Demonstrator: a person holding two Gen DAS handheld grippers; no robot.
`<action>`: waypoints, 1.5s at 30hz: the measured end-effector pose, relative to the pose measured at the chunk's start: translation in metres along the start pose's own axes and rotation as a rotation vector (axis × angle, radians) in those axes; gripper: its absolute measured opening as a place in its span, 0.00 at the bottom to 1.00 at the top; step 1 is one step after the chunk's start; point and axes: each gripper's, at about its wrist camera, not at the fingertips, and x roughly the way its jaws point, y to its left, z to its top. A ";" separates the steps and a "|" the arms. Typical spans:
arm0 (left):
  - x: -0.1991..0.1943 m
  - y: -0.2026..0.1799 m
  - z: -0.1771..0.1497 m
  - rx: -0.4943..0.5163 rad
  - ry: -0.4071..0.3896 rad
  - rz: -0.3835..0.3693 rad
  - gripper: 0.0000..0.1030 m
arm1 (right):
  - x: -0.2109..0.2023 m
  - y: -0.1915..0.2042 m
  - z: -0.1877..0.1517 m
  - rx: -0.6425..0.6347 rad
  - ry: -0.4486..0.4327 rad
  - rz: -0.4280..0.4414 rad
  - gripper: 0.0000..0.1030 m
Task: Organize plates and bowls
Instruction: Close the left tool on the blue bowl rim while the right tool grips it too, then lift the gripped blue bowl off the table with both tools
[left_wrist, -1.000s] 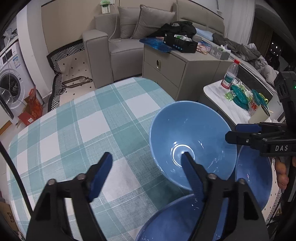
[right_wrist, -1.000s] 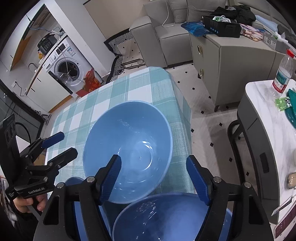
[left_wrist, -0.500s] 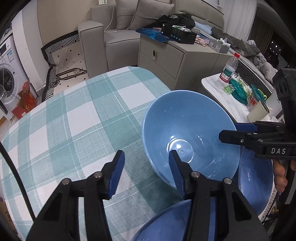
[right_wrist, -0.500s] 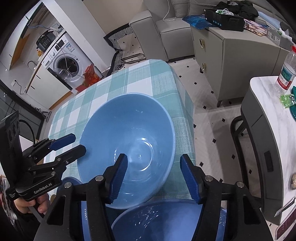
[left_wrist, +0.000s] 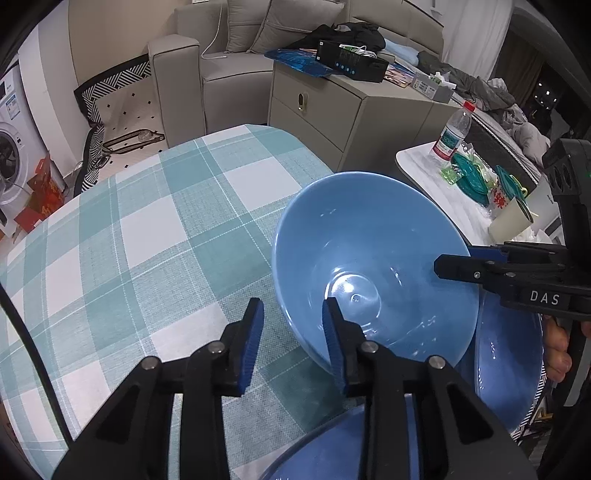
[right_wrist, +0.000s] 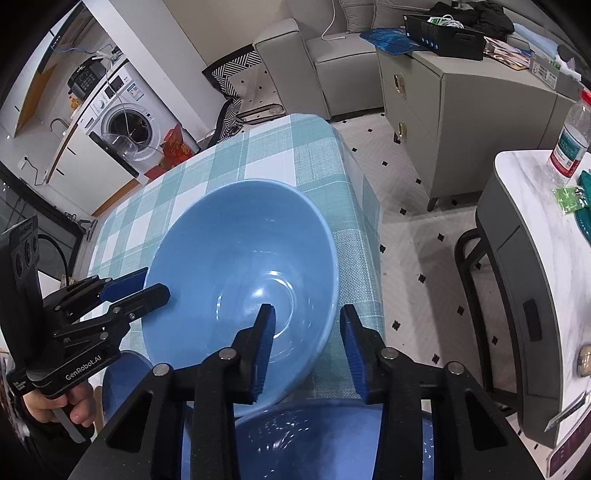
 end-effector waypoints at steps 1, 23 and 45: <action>0.000 -0.001 0.000 0.002 0.000 -0.002 0.29 | 0.000 0.000 0.000 0.000 0.002 0.000 0.33; -0.003 -0.003 0.000 0.014 -0.003 0.009 0.20 | 0.001 0.000 -0.001 0.013 -0.008 -0.012 0.15; -0.044 -0.012 0.004 0.032 -0.079 -0.002 0.20 | -0.043 0.016 -0.006 -0.016 -0.084 -0.027 0.15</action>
